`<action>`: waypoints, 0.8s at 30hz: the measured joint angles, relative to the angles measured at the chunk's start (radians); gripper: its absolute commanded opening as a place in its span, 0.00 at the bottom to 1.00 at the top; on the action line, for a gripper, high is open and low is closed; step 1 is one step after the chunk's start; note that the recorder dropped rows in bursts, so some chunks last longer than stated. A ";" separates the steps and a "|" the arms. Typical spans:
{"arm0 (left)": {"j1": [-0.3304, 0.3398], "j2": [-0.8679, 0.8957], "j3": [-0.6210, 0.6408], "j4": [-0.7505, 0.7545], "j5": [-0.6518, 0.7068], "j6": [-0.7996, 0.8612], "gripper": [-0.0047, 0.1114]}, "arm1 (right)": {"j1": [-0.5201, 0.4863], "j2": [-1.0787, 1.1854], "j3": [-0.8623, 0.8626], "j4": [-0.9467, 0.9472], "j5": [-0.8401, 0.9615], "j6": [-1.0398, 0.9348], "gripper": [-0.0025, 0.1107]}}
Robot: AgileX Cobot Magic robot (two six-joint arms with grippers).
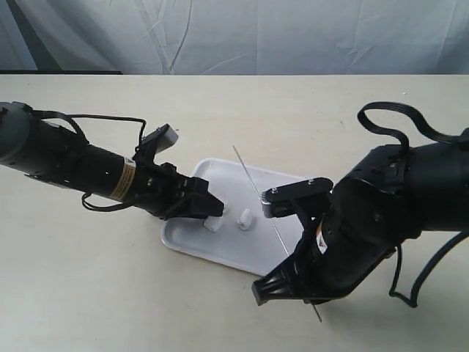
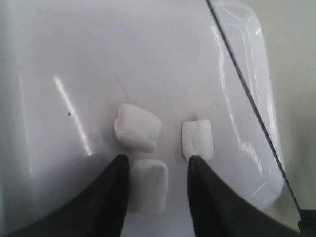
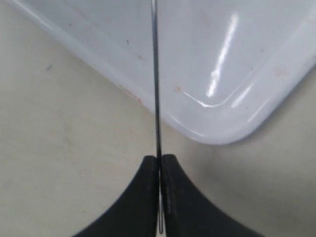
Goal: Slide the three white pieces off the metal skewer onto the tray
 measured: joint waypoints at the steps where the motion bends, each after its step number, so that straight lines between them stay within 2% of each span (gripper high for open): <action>1: 0.000 0.000 0.000 0.000 0.000 0.006 0.37 | 0.000 0.000 -0.007 0.000 0.000 0.002 0.02; 6: 0.000 -0.010 0.000 0.000 0.012 0.029 0.37 | -0.002 0.011 -0.017 -0.017 -0.036 0.022 0.02; 10: 0.000 -0.062 0.000 0.014 0.038 0.033 0.37 | -0.043 0.059 -0.024 -0.008 -0.046 0.029 0.02; 17: 0.000 -0.161 0.000 0.100 0.124 0.037 0.37 | -0.067 0.085 -0.024 -0.002 -0.035 0.025 0.26; 24: 0.000 -0.211 0.000 0.153 0.146 0.037 0.37 | -0.067 0.082 -0.024 0.000 -0.016 0.020 0.28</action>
